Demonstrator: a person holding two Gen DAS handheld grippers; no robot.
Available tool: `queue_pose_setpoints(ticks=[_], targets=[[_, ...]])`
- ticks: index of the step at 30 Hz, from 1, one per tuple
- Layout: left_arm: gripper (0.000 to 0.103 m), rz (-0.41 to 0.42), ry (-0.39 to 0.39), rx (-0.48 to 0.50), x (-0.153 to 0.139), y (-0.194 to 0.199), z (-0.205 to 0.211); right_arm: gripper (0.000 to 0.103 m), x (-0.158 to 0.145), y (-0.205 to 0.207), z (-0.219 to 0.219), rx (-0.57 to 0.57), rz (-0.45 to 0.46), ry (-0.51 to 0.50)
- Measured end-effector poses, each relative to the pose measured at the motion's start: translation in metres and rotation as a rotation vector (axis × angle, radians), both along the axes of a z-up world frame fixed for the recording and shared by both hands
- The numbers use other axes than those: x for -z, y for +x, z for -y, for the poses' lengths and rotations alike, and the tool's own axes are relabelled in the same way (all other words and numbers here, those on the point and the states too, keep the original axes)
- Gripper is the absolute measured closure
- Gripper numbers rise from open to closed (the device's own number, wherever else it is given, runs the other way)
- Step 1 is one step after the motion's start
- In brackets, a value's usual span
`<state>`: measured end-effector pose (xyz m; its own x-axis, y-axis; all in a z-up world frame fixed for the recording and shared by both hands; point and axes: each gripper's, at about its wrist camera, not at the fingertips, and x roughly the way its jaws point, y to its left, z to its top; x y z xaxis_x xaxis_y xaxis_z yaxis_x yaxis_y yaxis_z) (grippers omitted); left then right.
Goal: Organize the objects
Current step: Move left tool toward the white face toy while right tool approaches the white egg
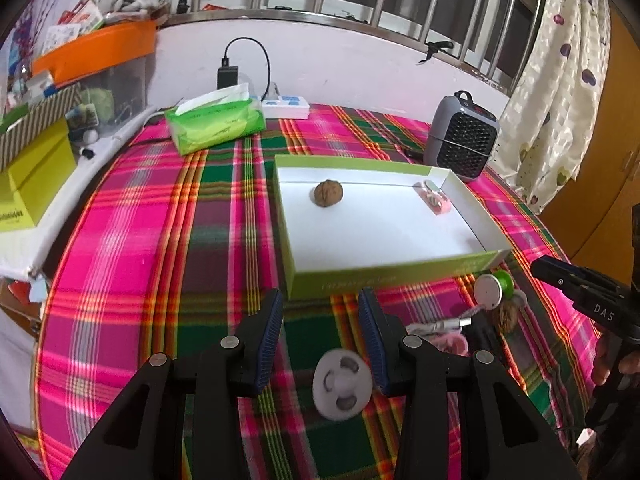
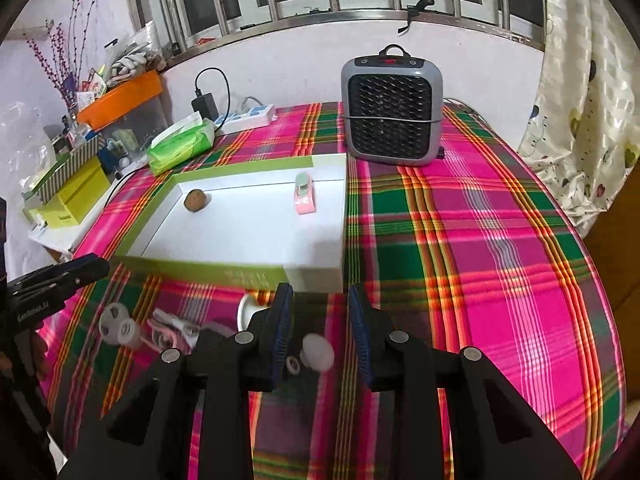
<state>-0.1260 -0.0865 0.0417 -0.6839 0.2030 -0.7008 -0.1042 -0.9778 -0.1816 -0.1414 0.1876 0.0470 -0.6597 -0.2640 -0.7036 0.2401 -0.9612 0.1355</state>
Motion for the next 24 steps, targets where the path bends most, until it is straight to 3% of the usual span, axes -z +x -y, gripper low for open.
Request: queue_pose_setpoints(ticks=[5, 24], targets=[[0.062, 0.010, 0.027, 0.007, 0.009, 0.012, 0.006, 0.061, 0.005, 0.010, -0.007, 0.006, -0.001, -0.018], [0.061, 0.080, 0.041, 0.055, 0.031, 0.012, -0.004, 0.060, 0.018, 0.020, -0.016, 0.026, 0.029, -0.021]])
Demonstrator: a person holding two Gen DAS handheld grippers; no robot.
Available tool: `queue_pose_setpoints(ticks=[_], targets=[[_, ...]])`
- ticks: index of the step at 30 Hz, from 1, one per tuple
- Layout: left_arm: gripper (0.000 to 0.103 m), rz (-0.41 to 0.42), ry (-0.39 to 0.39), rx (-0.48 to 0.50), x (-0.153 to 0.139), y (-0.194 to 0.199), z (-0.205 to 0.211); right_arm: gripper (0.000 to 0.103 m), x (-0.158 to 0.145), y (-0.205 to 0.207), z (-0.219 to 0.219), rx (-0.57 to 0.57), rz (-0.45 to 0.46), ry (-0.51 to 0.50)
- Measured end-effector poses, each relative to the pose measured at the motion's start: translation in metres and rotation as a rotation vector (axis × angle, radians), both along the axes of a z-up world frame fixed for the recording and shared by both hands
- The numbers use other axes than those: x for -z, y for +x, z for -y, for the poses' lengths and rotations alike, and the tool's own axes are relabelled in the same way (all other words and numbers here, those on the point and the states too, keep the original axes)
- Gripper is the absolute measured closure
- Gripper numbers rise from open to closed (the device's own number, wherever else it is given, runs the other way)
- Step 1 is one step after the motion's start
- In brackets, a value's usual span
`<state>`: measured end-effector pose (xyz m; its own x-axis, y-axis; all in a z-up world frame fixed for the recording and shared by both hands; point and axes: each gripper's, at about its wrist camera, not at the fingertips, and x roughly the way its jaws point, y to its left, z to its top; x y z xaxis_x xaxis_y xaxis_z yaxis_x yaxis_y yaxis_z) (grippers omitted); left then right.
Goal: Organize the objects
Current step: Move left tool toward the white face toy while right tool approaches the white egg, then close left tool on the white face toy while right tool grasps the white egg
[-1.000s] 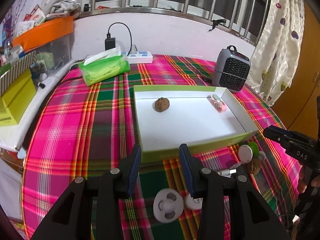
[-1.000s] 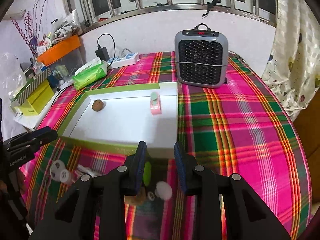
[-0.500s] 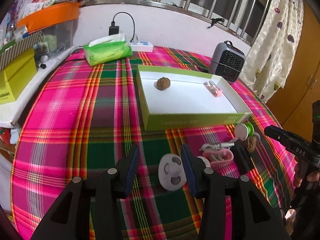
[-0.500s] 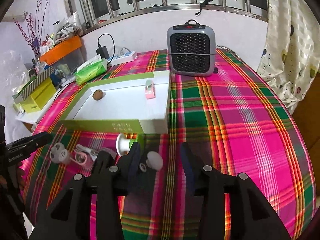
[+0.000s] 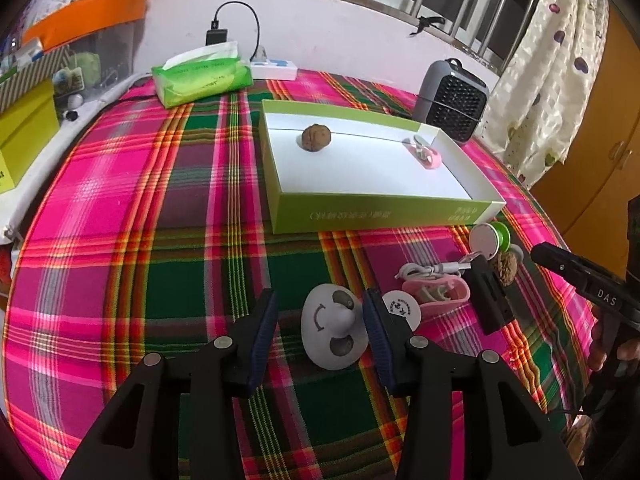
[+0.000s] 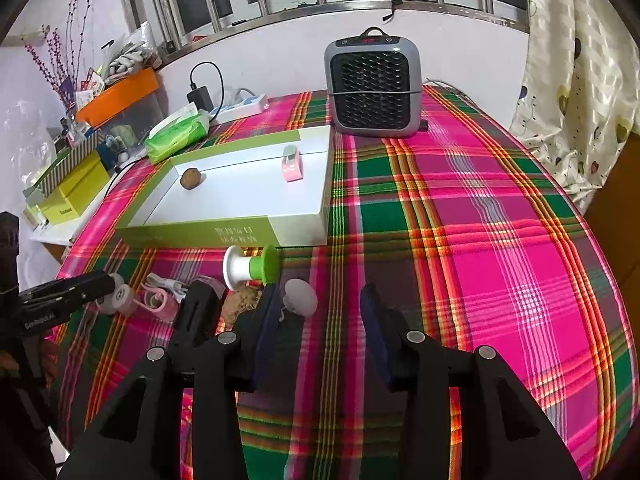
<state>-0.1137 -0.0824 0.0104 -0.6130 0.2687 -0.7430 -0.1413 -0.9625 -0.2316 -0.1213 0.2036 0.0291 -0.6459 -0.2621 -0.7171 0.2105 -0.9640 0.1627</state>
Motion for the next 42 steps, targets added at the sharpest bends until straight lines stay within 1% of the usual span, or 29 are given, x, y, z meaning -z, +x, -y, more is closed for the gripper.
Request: queue_pose_setpoints(ticks=[8, 21, 25, 34, 35, 39, 42], targets=[[0.061, 0.010, 0.023, -0.001, 0.003, 0.000, 0.002, 0.060, 0.006, -0.005, 0.004, -0.023, 0.021, 0.006], [0.061, 0.009, 0.004, -0.011, 0.002, 0.000, 0.003, 0.060, 0.017, -0.018, 0.015, -0.039, 0.067, 0.039], [0.061, 0.009, 0.002, -0.011, 0.003, -0.001, 0.003, 0.060, 0.018, -0.019, 0.015, -0.026, 0.065, 0.068], [0.061, 0.012, 0.000, -0.018, 0.001, -0.002, 0.002, 0.060, 0.019, -0.018, 0.014, -0.028, 0.056, 0.065], [0.061, 0.012, 0.000, -0.018, 0.001, -0.002, 0.002, 0.060, 0.019, -0.018, 0.014, -0.028, 0.056, 0.062], [0.062, 0.012, 0.001, -0.017, 0.001, -0.002, 0.002, 0.071, 0.018, -0.016, 0.017, -0.047, 0.051, 0.048], [0.068, 0.011, 0.010, -0.008, 0.001, -0.002, 0.002, 0.079, 0.018, -0.015, 0.019, -0.062, 0.048, 0.046]])
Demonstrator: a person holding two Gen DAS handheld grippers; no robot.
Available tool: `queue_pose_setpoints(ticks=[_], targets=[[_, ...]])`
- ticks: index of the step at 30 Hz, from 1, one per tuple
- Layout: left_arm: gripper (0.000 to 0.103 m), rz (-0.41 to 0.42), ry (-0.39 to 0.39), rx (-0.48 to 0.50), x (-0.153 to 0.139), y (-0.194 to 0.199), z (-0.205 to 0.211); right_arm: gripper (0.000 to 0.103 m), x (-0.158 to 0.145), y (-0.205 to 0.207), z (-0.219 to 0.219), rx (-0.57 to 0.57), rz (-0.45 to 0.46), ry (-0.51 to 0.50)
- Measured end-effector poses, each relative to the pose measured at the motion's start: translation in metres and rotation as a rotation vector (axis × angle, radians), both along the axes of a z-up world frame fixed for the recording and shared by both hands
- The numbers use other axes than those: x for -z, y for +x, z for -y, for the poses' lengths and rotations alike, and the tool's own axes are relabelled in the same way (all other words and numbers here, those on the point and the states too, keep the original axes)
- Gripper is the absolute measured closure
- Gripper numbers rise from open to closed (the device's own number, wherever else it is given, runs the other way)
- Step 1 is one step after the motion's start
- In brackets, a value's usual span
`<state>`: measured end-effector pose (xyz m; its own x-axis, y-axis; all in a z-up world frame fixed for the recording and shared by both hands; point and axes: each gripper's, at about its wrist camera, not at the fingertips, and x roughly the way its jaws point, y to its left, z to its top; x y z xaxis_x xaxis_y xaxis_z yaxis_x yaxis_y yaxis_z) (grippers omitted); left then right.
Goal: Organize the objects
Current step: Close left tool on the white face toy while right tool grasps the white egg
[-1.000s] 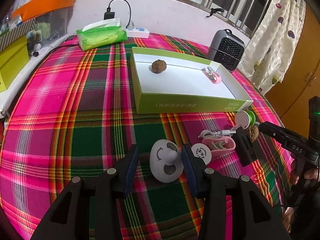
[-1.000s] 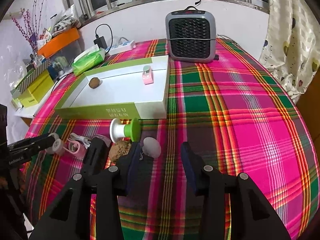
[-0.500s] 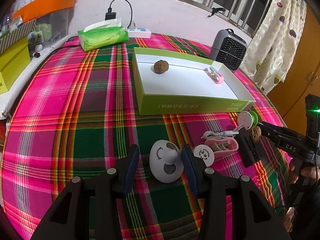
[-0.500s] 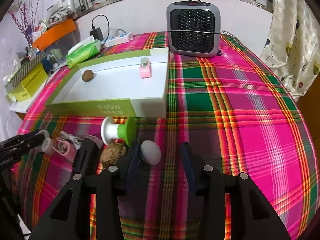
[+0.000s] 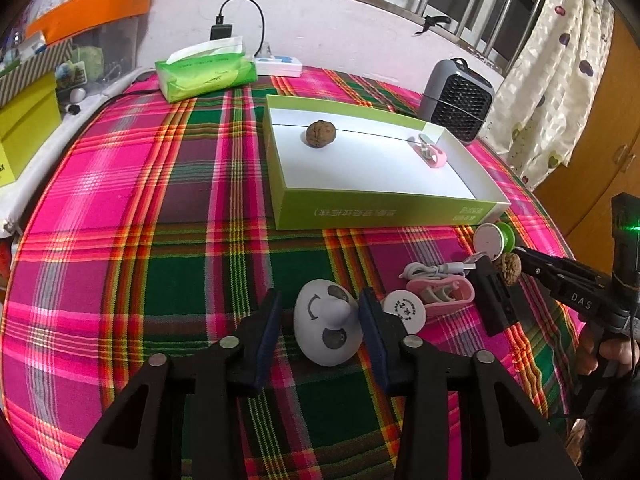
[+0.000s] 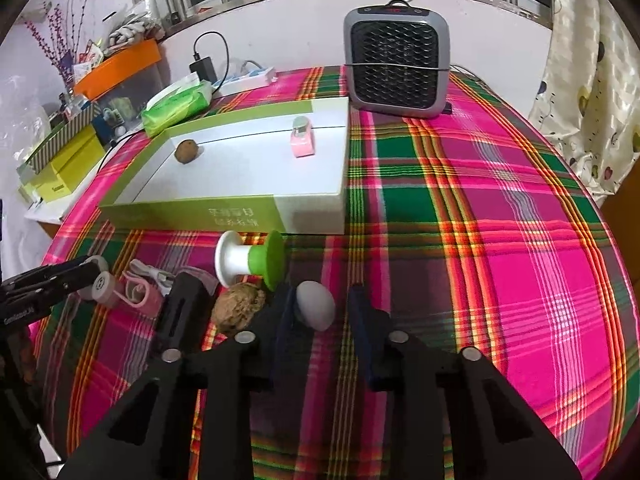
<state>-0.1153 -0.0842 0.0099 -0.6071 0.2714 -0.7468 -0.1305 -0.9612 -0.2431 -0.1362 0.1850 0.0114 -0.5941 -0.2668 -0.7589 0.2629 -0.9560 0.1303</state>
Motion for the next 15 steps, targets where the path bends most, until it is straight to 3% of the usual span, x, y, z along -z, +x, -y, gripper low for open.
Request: queue_pose_setpoints(ticks=[15], targets=[[0.073, -0.005, -0.014, 0.013, 0.0002, -0.0003, -0.0037, 0.081, -0.0005, 0.0024, 0.0007, 0.002, -0.004, -0.004]])
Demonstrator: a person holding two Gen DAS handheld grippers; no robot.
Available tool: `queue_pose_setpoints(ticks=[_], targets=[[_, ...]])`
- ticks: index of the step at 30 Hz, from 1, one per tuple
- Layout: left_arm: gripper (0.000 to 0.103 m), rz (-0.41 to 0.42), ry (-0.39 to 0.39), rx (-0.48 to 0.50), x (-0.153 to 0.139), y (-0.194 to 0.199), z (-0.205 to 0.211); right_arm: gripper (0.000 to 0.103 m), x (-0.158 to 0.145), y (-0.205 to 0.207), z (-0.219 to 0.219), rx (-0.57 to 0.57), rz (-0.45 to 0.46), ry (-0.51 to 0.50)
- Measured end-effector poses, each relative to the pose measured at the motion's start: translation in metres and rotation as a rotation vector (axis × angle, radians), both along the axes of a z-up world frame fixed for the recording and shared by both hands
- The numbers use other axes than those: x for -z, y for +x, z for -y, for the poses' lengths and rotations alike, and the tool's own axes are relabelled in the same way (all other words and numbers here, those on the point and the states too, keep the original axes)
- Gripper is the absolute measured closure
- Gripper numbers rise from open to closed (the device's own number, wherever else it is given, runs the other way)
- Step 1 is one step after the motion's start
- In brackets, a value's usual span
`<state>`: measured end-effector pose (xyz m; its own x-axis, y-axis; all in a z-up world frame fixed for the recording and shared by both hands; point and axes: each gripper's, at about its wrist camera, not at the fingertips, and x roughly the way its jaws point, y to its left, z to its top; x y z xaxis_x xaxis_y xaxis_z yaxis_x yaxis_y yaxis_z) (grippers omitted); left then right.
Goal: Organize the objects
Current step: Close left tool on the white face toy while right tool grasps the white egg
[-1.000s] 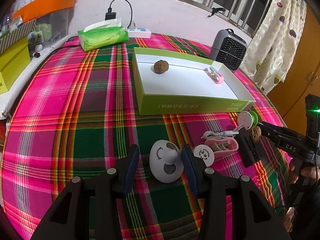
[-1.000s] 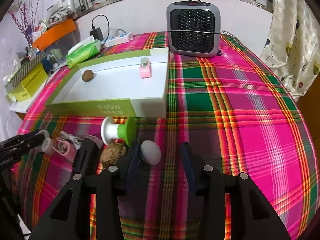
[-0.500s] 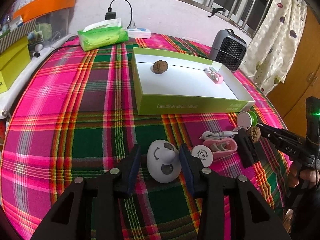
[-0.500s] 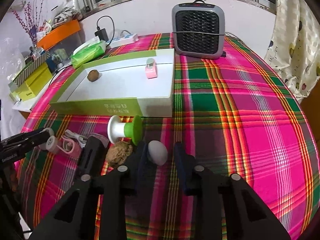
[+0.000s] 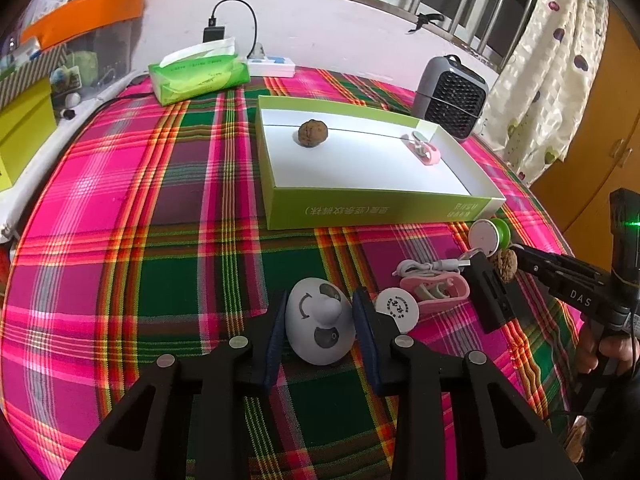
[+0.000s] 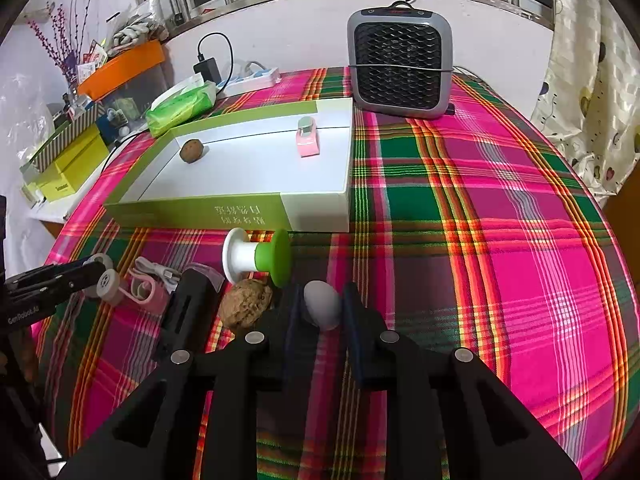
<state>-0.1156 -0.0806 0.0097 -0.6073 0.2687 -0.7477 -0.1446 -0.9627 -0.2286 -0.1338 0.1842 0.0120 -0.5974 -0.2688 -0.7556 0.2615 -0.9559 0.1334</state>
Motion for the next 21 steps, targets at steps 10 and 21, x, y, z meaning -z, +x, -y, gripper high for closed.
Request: queue_pose_setpoints(ticks=[10, 21], targets=[[0.077, -0.011, 0.013, -0.002, -0.0036, 0.0015, 0.0003, 0.081, -0.0004, 0.0013, -0.0007, 0.004, -0.001, -0.003], [0.079, -0.019, 0.019, -0.006, -0.0077, 0.0031, 0.0022, 0.081, -0.0020, 0.0024, -0.0012, 0.005, -0.006, -0.005]])
